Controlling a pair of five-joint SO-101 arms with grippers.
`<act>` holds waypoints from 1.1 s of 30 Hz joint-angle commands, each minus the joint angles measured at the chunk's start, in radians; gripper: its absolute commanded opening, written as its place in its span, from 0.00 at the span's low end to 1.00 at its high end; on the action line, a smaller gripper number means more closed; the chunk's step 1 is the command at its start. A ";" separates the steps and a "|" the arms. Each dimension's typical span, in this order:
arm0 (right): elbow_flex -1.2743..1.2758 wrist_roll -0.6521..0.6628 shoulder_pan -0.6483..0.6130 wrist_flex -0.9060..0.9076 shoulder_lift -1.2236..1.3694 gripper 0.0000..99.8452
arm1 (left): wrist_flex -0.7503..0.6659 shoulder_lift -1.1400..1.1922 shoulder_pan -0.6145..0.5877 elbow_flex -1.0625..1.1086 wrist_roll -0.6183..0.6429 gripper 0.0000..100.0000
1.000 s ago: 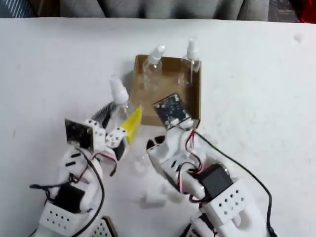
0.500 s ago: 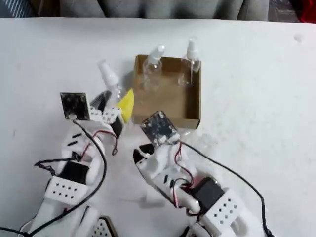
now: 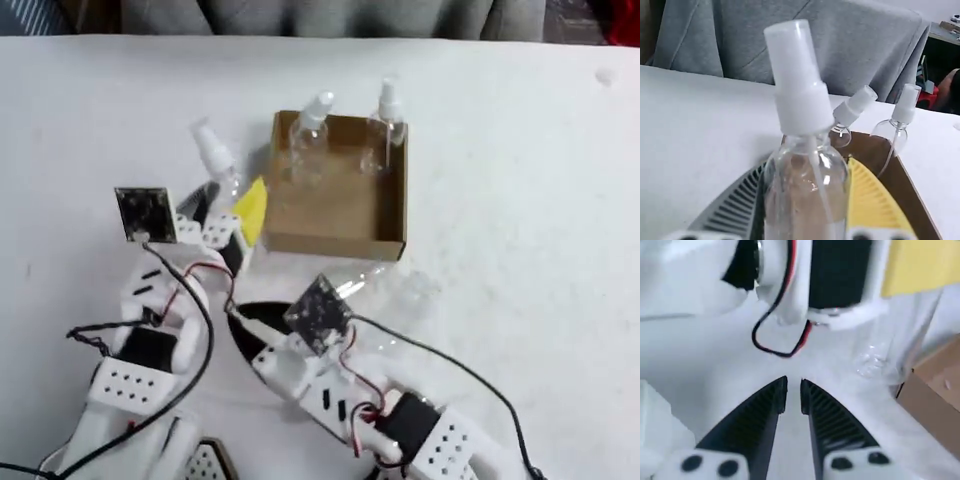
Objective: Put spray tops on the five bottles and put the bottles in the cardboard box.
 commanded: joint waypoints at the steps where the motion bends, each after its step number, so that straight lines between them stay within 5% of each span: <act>1: 0.023 -0.009 -0.015 -0.113 0.010 0.01 | -0.006 -0.001 0.001 -0.064 0.012 0.02; 8: 0.043 -0.008 -0.015 -0.223 0.093 0.01 | 0.002 -0.056 0.001 -0.057 0.012 0.02; 15: 0.043 -0.005 -0.012 -0.357 0.200 0.01 | 0.218 -0.274 0.085 -0.057 0.003 0.02; 33: 0.031 -0.002 0.183 -0.392 0.228 0.01 | 0.371 -0.394 0.097 -0.057 0.003 0.02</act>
